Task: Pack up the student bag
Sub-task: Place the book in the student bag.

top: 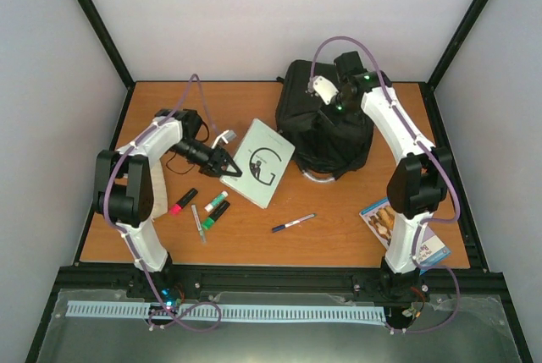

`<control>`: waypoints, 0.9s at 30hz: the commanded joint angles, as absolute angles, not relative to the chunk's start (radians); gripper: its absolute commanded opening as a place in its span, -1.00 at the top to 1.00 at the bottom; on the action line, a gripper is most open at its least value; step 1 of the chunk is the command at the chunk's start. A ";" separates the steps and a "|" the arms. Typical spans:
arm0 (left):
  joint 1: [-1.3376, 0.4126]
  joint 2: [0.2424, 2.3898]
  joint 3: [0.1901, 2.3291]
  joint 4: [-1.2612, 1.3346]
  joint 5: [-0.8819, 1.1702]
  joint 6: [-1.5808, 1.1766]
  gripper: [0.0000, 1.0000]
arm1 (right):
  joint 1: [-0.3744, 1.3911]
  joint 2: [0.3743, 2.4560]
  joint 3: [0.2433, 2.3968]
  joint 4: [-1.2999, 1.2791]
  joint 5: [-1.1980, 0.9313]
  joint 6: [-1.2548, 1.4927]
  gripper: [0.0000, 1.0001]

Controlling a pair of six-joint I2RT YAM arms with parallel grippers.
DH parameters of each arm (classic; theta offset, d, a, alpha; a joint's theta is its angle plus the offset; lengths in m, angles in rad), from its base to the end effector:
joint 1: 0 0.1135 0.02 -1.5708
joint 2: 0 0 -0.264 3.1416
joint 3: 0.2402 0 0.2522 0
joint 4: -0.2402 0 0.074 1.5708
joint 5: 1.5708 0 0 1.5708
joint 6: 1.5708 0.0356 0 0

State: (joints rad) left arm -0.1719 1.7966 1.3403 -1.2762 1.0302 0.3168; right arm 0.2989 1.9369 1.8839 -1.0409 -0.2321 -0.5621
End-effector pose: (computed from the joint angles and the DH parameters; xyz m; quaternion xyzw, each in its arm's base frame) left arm 0.3008 -0.0832 0.2256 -0.1712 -0.8513 0.4948 0.0346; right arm 0.3915 0.1292 0.3104 -0.4276 0.8657 0.0808 0.2473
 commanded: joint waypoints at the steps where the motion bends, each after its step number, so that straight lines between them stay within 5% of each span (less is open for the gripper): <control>1: -0.178 1.751 1.336 -1.369 1.138 0.420 0.98 | 0.308 1.940 1.985 -0.999 -0.300 -0.507 0.94; 8: -0.162 1.629 1.248 -1.362 1.159 0.411 0.98 | 0.331 1.963 2.043 -1.009 -0.363 -0.476 0.94; 17: -0.175 1.840 1.422 -1.621 1.309 0.688 0.98 | 0.377 2.007 2.093 -1.006 -0.451 -0.450 0.95; 27: -0.224 2.060 1.568 -1.617 1.383 0.657 0.98 | 0.399 2.010 2.132 -1.032 -0.512 -0.450 0.94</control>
State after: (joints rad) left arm -0.2134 1.9995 1.4933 -1.5967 1.2274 0.5945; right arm 0.3889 2.0331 2.0872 -1.0603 -0.4343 -0.4614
